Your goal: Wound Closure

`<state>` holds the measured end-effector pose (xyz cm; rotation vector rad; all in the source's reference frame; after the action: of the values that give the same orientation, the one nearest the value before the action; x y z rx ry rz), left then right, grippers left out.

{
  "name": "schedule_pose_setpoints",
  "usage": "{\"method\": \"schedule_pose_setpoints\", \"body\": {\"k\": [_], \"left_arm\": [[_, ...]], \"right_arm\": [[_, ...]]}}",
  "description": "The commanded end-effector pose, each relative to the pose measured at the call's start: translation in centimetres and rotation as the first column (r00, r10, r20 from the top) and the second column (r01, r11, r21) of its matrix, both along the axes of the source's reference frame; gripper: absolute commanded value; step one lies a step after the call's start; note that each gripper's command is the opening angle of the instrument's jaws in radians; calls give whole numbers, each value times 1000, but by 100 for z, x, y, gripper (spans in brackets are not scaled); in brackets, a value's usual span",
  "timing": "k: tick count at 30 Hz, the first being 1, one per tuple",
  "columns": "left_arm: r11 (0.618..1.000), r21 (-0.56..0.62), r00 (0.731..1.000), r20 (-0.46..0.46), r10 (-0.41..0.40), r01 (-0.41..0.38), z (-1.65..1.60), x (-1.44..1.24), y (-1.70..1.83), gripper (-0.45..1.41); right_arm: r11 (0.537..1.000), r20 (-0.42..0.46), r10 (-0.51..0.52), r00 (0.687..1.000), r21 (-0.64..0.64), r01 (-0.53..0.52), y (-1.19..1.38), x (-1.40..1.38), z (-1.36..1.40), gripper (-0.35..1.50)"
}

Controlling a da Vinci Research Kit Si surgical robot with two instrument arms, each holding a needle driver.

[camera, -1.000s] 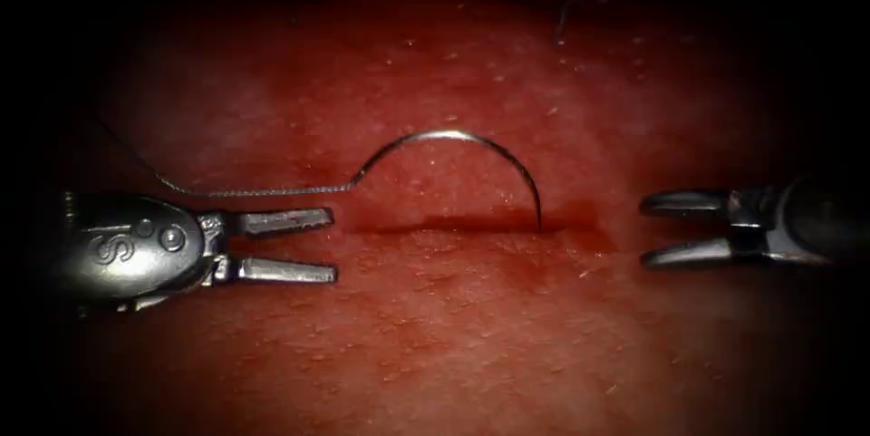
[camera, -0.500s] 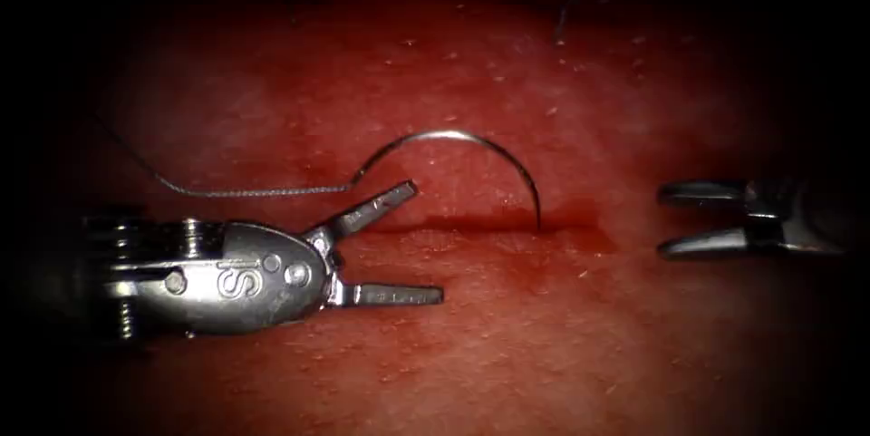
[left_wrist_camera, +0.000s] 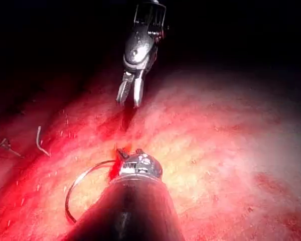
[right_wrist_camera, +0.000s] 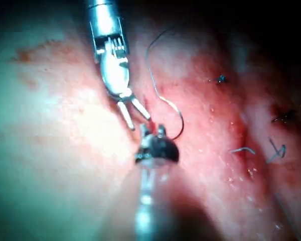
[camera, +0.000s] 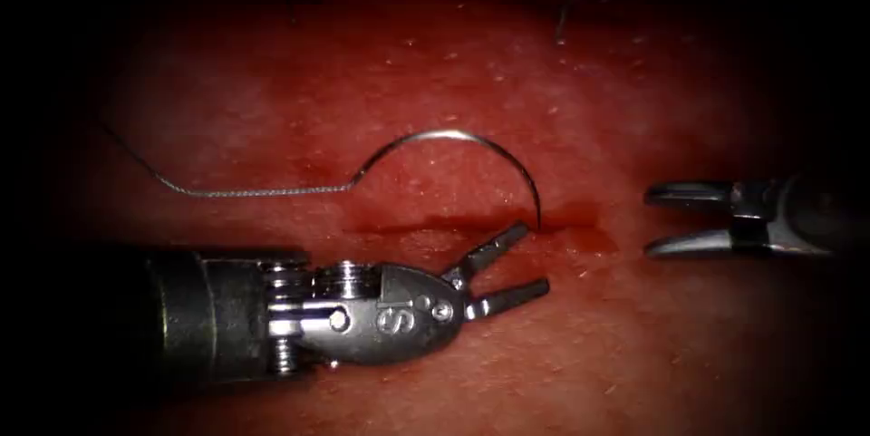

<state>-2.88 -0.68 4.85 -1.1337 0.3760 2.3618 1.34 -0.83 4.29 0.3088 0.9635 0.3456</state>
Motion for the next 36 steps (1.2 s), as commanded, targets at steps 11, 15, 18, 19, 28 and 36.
{"method": "schedule_pose_setpoints", "body": {"k": [11,15,18,19,28,36], "left_arm": [[1000,-27,996,-90,1,-4,41,-10,16,43],[999,-34,996,-83,24,-27,47,-19,20,48],[997,-48,996,-78,53,-57,53,-27,19,57],[997,-50,995,-78,54,-58,55,-30,18,57],[996,-58,995,-79,68,-73,70,-31,25,55],[995,-63,994,-81,74,-79,74,-23,38,45]], "right_arm": [[1000,0,-2,1000,0,2,-4,4,7,18],[1000,0,-3,1000,-4,3,-5,4,10,18],[1000,-1,-5,1000,-6,5,-6,4,13,18],[1000,-1,-5,1000,-6,5,-6,4,14,18],[1000,-4,-10,1000,-5,10,-7,4,16,17],[1000,-4,-10,1000,-7,10,-8,4,17,17]]}}
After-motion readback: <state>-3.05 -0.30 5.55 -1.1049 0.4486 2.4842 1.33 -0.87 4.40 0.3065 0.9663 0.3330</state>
